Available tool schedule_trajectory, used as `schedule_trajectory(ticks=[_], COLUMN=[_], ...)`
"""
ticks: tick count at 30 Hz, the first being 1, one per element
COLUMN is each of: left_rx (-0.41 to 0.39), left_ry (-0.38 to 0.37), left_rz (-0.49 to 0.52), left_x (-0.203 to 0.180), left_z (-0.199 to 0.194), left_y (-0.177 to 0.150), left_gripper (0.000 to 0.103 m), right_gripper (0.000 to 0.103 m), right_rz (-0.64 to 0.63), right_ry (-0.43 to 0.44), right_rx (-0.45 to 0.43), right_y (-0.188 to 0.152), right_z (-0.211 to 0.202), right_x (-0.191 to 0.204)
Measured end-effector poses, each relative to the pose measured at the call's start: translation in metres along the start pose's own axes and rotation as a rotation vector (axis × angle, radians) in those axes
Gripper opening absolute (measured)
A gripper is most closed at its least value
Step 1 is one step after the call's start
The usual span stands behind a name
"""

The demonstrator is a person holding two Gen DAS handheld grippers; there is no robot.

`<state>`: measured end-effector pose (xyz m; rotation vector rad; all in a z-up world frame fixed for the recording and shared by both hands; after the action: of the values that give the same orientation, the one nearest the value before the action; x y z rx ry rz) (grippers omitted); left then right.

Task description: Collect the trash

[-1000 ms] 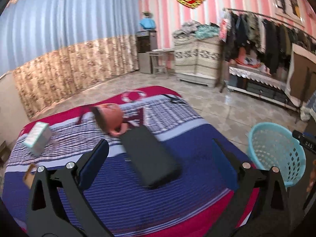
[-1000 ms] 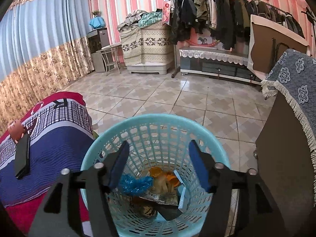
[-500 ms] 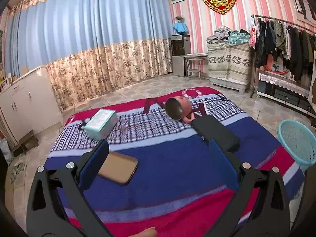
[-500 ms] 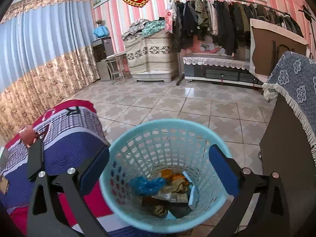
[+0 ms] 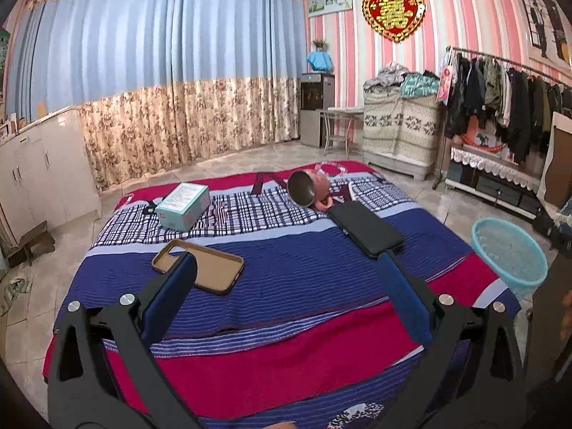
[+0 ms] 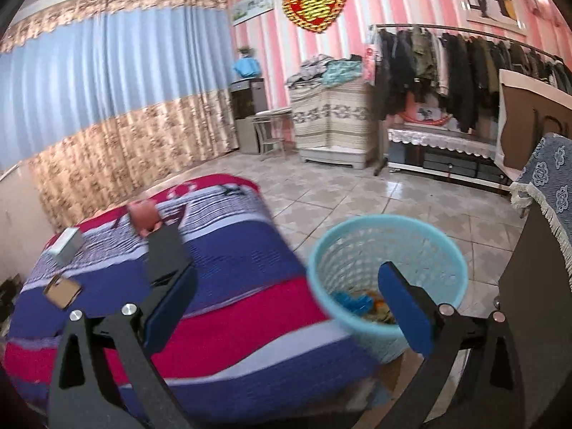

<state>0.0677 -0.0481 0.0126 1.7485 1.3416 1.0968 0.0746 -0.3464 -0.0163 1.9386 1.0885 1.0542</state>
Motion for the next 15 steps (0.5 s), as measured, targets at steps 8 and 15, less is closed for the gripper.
schedule_trajectory(ticks=[8, 15], left_rx=[-0.052, -0.068], left_ry=[-0.014, -0.006], left_rz=[0.007, -0.014], left_x=[-0.002, 0.004], left_z=[-0.022, -0.030], left_y=[-0.008, -0.016], left_gripper=[0.098, 0.098], right_gripper=[0.099, 0.099], right_rz=[-0.006, -0.128], right_ry=[0.062, 0.085], right_rx=[-0.026, -0.060], right_y=[-0.035, -0.062], right_z=[-0.045, -0.062], right_x=[0.041, 0.074])
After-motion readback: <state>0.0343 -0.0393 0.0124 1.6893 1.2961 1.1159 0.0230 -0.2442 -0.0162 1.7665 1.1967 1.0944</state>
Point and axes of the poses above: each gripper's, at about its wrist camera, not at the fingertips, and z roughly the way its jaws point, x to its left, y to its top, the point moved 4 cm from there along z, roughly the way its jaws point, and after that the axes turned 13 degrees about z, right-handed, at the moved point
